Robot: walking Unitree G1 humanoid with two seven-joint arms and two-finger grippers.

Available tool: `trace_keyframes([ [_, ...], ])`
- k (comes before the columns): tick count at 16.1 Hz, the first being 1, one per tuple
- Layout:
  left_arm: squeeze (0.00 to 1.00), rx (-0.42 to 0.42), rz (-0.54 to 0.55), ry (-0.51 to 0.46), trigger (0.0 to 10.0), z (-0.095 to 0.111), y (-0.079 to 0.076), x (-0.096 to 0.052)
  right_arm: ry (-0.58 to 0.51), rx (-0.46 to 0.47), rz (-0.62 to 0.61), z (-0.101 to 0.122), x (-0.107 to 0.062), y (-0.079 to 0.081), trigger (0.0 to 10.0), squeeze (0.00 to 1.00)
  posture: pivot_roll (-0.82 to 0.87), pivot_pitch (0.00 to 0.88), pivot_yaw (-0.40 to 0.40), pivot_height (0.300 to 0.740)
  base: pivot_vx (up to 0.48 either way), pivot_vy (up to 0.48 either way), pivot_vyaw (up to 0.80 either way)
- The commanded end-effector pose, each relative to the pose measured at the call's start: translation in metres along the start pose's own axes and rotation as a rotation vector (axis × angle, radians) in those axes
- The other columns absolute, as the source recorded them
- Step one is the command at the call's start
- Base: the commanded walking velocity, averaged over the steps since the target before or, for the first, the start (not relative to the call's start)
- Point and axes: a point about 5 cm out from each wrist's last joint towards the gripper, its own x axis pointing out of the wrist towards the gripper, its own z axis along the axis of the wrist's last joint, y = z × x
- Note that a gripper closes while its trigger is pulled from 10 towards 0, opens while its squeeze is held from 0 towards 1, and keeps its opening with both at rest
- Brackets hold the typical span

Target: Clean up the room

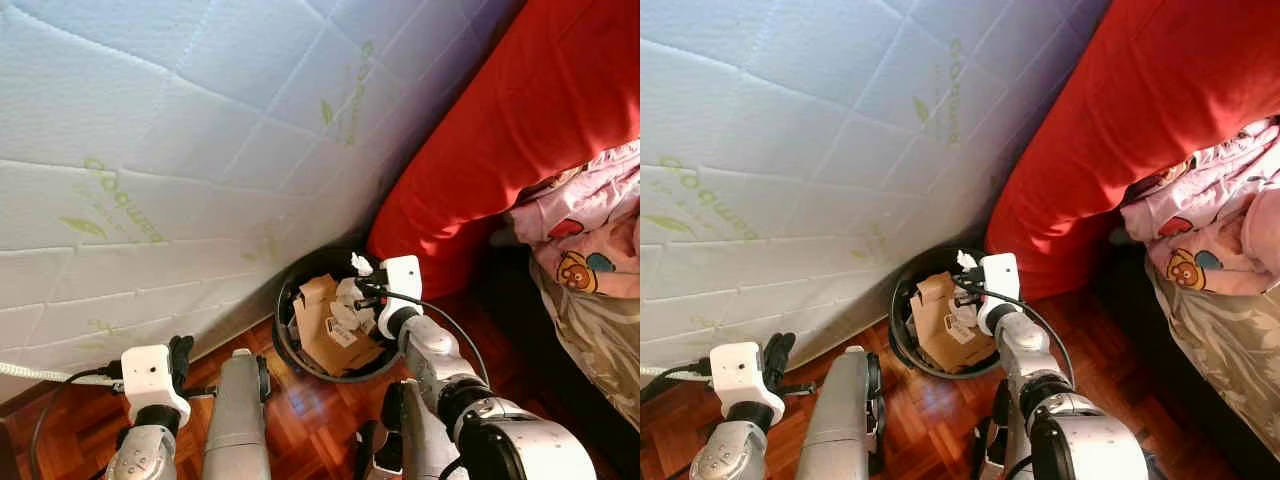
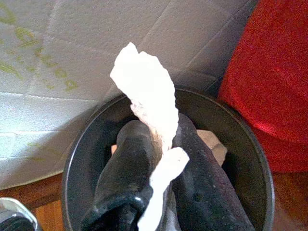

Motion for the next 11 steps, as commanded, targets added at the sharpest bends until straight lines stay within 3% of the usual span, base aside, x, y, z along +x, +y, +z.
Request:
trace_keyframes([
  [1,0.0,-0.008,0.009,0.046,10.0,-0.008,0.001,-0.007,0.026,0.025,0.012,-0.008,-0.002,0.003,10.0,1.0,0.39,0.39,-0.07,0.607,0.0,0.0,0.0],
  [4,0.0,-0.005,0.013,0.05,10.0,-0.008,0.002,-0.007,0.05,0.035,0.054,-0.012,-0.002,0.008,10.0,1.0,0.39,0.392,-0.071,0.607,0.0,0.0,0.0],
  [11,0.0,-0.004,0.014,0.051,10.0,-0.008,0.003,-0.008,0.13,-0.041,0.148,-0.022,-0.004,0.015,10.0,1.0,0.39,0.396,-0.07,0.607,0.0,0.0,0.0],
])
